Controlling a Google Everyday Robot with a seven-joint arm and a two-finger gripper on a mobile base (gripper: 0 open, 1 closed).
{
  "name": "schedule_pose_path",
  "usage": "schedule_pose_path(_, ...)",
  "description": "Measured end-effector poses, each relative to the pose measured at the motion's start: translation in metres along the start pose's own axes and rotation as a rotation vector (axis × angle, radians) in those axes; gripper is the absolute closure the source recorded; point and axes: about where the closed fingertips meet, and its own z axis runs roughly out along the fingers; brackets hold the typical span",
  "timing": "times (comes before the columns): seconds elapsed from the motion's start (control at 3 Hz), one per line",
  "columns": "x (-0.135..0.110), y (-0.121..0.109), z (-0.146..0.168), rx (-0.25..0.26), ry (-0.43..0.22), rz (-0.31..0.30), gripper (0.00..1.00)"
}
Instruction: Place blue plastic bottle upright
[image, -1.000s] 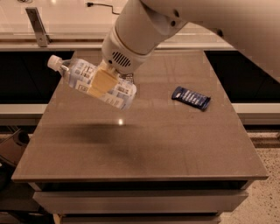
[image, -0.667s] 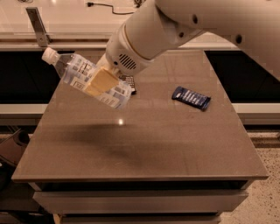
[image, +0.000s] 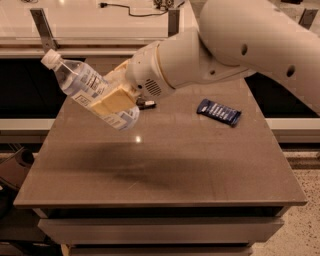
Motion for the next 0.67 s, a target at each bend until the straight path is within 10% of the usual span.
schedule_pose_path(0.67, 0.0027, 0.0084, 0.0109, -0.018, -0.188, 0.019, 1.0)
